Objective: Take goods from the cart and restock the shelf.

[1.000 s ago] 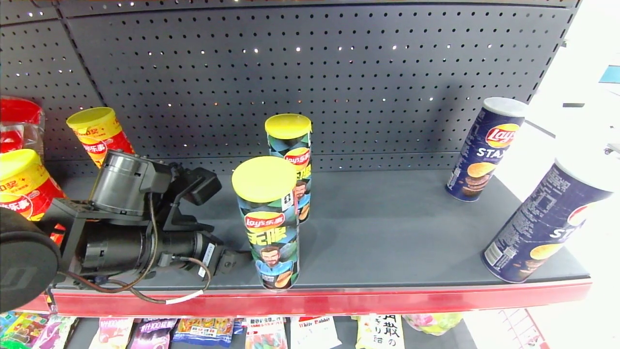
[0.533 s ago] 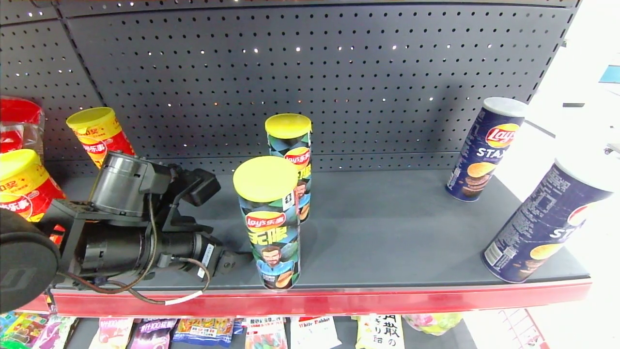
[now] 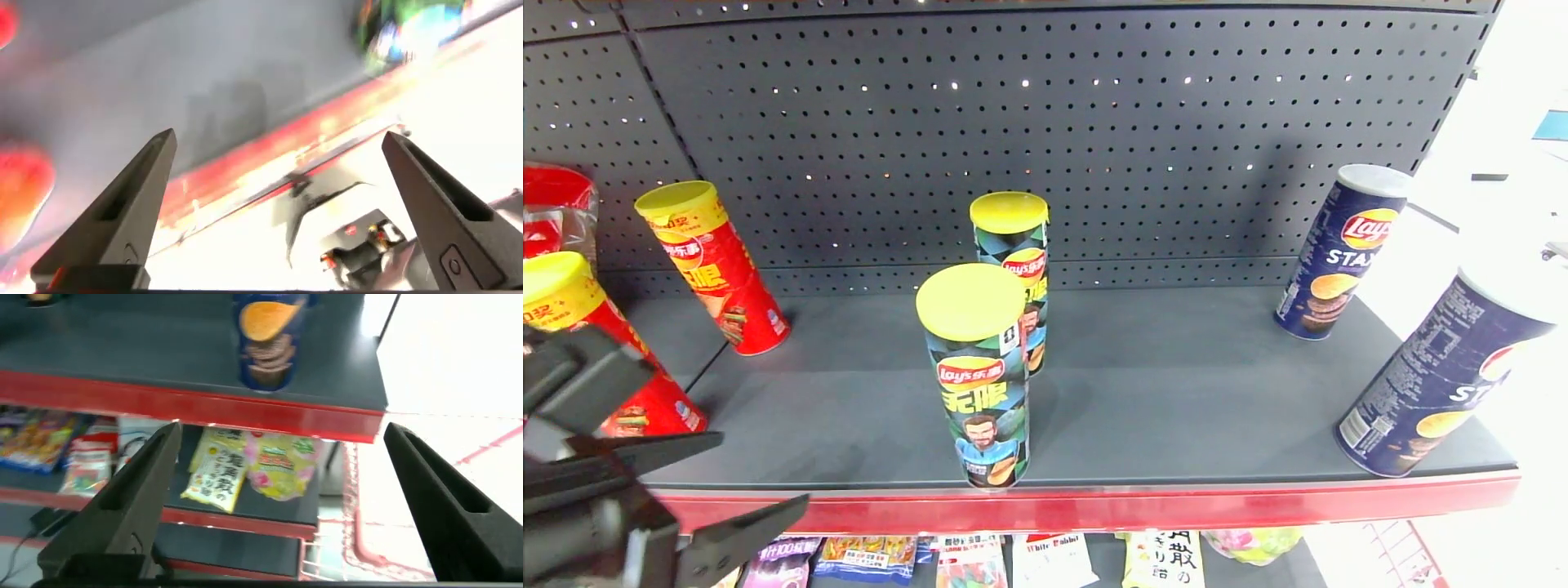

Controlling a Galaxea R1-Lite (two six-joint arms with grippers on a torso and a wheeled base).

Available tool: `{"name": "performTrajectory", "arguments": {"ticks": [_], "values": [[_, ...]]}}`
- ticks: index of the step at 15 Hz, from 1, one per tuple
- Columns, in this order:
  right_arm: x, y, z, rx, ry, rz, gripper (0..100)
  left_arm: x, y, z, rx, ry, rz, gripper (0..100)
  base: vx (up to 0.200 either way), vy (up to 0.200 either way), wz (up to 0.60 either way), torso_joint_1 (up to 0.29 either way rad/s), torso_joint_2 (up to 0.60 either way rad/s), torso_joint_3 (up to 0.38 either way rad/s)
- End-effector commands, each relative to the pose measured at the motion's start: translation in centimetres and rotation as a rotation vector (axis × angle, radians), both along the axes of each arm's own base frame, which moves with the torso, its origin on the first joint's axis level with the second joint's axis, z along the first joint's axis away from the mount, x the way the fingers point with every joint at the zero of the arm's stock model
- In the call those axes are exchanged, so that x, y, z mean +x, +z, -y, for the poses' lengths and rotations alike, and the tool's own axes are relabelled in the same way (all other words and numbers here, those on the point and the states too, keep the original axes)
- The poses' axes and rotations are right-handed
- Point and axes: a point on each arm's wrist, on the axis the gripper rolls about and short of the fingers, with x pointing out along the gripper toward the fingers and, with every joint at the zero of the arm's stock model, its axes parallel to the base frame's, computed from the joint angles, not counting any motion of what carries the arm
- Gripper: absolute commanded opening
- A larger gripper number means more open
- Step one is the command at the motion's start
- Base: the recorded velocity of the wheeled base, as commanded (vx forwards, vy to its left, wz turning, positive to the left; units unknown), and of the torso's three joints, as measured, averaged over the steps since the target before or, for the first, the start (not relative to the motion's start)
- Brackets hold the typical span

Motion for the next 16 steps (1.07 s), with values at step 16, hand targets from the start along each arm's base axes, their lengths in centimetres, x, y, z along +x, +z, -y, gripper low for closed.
{"name": "performTrajectory", "arguments": {"ticks": [16], "values": [[0.6, -6.3, -1.0, -0.054, 0.045, 0.071, 100, -12.0, -12.0, -4.4, -0.146, 0.447, 0.483, 100, 0.000, 0.000, 0.00, 0.000, 0.00, 0.000]]}}
